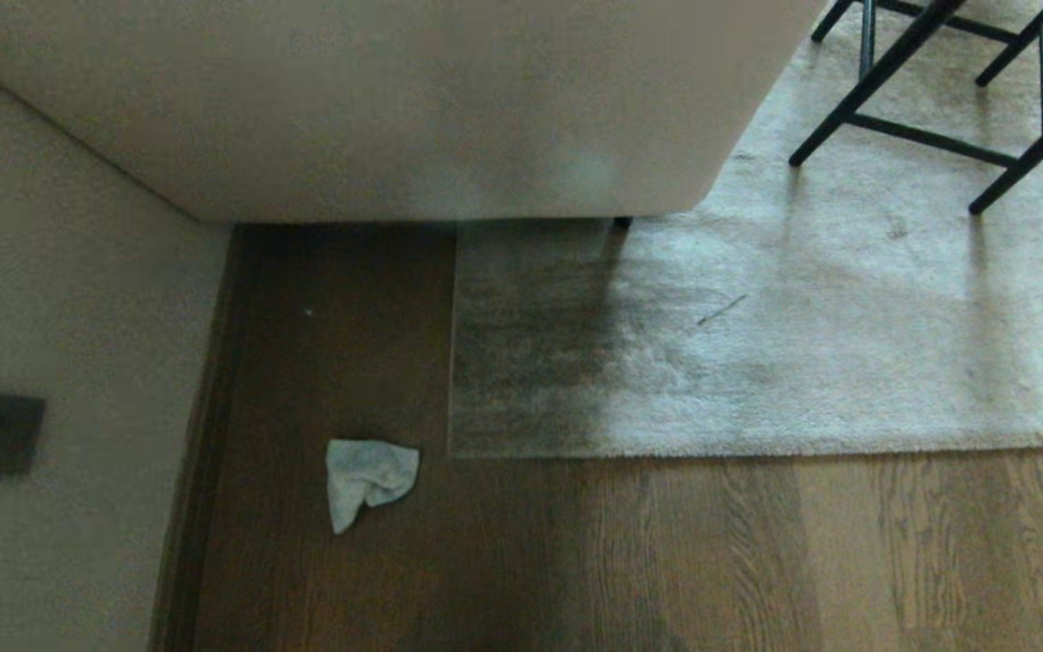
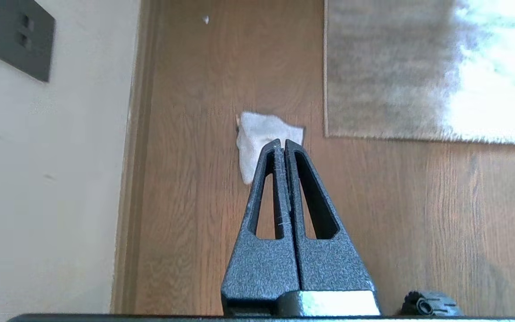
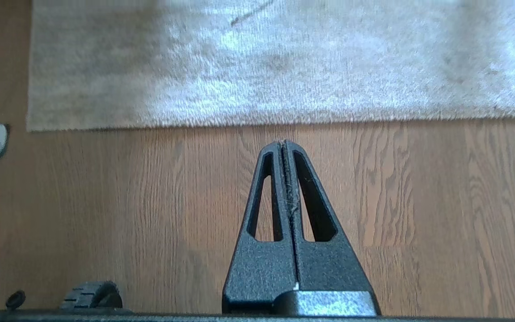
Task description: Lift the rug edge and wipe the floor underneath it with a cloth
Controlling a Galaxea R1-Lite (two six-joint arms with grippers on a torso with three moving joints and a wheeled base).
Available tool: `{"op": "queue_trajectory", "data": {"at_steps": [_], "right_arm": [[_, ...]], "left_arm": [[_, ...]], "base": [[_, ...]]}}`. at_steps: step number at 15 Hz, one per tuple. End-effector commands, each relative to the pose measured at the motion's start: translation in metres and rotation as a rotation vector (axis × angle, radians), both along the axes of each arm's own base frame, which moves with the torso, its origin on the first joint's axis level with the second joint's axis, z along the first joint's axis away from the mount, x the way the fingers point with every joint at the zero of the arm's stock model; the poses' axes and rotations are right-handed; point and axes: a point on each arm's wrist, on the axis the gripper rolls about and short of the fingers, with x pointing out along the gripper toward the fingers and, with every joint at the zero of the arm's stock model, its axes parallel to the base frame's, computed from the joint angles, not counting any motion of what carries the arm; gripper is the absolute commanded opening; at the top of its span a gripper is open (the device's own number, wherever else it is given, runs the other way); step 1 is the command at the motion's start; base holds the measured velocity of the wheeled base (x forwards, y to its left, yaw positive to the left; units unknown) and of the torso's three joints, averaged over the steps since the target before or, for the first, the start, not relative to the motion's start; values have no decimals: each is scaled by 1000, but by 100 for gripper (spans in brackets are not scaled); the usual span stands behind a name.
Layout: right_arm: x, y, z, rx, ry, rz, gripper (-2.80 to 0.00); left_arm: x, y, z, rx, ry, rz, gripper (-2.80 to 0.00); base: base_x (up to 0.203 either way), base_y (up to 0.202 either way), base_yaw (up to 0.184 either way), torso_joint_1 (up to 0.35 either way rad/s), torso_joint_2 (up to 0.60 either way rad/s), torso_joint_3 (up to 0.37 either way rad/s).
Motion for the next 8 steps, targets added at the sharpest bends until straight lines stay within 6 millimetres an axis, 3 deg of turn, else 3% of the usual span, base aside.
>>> {"op": "queue_trajectory", "data": {"at_steps": [1, 8], "right_arm": [[0, 0, 0, 0, 1, 0, -280], [0, 0, 0, 0, 1, 0, -280]], "left_arm": [[0, 0, 0, -1, 0, 0, -280], [0, 0, 0, -3, -2, 2, -280]], "base": [[0, 0, 0, 2, 2, 202], [0, 0, 0, 4, 3, 203]]}}
